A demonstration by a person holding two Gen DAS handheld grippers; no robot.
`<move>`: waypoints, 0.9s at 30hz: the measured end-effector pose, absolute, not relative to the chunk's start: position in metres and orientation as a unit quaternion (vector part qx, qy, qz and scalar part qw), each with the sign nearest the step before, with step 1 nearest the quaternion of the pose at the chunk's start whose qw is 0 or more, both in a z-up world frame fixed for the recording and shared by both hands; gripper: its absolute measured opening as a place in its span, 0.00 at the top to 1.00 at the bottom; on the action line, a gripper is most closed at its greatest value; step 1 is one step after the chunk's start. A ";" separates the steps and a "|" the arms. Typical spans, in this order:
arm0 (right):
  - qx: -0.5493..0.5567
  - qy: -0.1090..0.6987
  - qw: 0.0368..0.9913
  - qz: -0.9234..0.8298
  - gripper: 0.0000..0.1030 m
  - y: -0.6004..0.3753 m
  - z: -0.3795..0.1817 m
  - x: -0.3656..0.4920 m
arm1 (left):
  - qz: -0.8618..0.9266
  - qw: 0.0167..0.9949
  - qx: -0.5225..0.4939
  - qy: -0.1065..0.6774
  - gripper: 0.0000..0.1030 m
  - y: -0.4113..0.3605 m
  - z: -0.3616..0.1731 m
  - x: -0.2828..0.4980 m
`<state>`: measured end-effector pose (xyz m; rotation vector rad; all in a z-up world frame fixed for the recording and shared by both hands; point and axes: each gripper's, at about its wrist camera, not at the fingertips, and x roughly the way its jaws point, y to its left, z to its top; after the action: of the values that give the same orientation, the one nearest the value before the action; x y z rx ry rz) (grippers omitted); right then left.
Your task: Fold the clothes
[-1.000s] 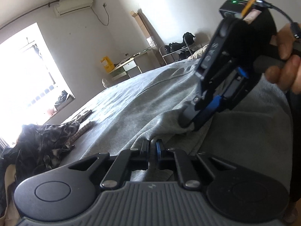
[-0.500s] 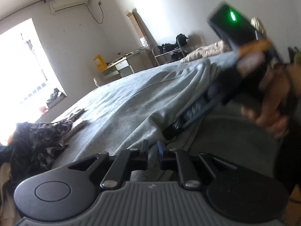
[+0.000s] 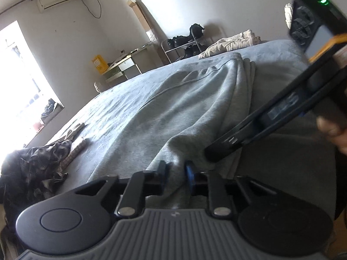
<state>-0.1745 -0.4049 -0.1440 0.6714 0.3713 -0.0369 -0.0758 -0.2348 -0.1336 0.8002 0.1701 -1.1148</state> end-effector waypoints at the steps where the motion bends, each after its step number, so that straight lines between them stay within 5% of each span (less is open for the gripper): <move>1: 0.334 0.176 0.926 -0.022 0.84 -0.407 -0.143 -0.180 | -0.509 0.772 0.373 0.071 0.89 -0.235 -0.134 -0.077; 16: 0.267 0.178 0.947 0.004 0.87 -0.389 -0.127 -0.166 | -0.448 0.776 0.439 -0.070 0.92 -0.229 -0.153 -0.120; 22: 0.359 0.155 0.920 -0.020 0.96 -0.408 -0.148 -0.147 | -0.452 0.776 0.435 -0.068 0.93 -0.229 -0.156 -0.123; 27: 0.382 0.134 0.914 -0.010 0.94 -0.406 -0.155 -0.158 | -0.452 0.779 0.428 -0.068 0.93 -0.228 -0.156 -0.120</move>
<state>-0.1580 -0.4063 -0.1546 0.7859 0.2766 -0.0197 -0.1202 -0.2280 -0.1557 0.9256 -0.1471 -0.9779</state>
